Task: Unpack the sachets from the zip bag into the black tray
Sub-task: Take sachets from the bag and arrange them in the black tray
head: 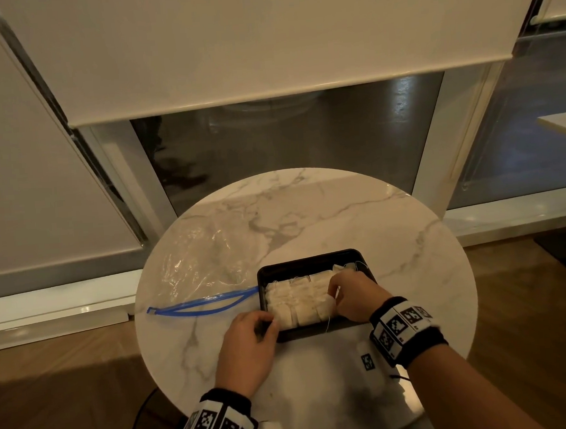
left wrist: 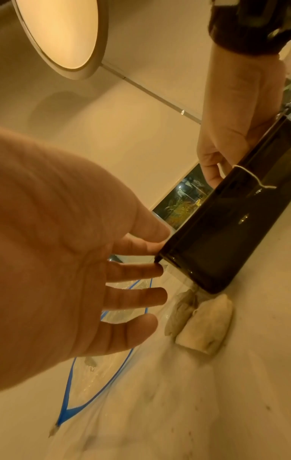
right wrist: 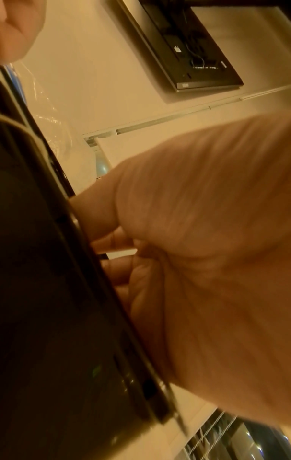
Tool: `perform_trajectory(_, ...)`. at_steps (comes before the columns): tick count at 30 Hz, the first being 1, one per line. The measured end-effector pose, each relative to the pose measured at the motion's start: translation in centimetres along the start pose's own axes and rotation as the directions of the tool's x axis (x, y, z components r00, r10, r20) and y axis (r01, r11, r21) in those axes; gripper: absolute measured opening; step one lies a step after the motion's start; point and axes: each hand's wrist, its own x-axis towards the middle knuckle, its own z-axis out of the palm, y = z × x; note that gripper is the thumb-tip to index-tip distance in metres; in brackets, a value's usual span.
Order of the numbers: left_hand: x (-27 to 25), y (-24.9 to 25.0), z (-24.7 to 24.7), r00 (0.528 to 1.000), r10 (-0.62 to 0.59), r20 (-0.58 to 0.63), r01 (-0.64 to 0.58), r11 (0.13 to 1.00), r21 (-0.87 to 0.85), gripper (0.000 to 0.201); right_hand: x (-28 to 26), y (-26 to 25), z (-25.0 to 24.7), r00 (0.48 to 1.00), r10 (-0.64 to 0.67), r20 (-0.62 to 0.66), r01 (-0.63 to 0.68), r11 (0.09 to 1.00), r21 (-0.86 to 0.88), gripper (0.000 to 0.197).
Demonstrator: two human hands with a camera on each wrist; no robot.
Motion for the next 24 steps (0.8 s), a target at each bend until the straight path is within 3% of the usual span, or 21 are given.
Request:
perform_trajectory(4, 0.4, -0.6, -1.6, 0.992, -0.089, -0.089, 0.080, 0.992, -0.098, 0.016, -1.3, 0.2, -0.3, 0.995, -0.007, -0.097, 0.013, 0.998, 0.068, 0.019)
perform_trajectory(7, 0.6, -2.2, -3.1, 0.981, -0.160, -0.111, 0.161, 0.987, 0.006, 0.025, -3.0, -0.3, -0.2, 0.969, -0.032, -0.247, 0.071, 0.986, 0.149, 0.017)
perform_trajectory(10, 0.6, -3.8, -3.9, 0.973, -0.225, -0.045, 0.229, 0.959, 0.168, 0.032, -4.8, -1.2, 0.6, 0.940, -0.031, -0.340, 0.116, 0.965, 0.235, 0.015)
perform_trajectory(14, 0.5, -4.2, -3.4, 0.949, -0.305, 0.083, 0.274, 0.923, 0.270, 0.046, -6.5, -1.8, 2.0, 0.943, -0.058, -0.327, 0.157, 0.945, 0.286, 0.012)
perform_trajectory(19, 0.5, -2.9, -1.6, 0.916, -0.388, 0.097, 0.339, 0.882, 0.328, 0.042, -6.9, -2.1, 2.4, 0.953, -0.075, -0.293, 0.169, 0.935, 0.312, 0.007)
perform_trajectory(24, 0.5, -1.9, -0.6, 0.906, -0.416, 0.079, 0.357, 0.850, 0.387, 0.057, -7.3, -2.2, 2.5, 0.959, -0.063, -0.276, 0.160, 0.925, 0.344, 0.007)
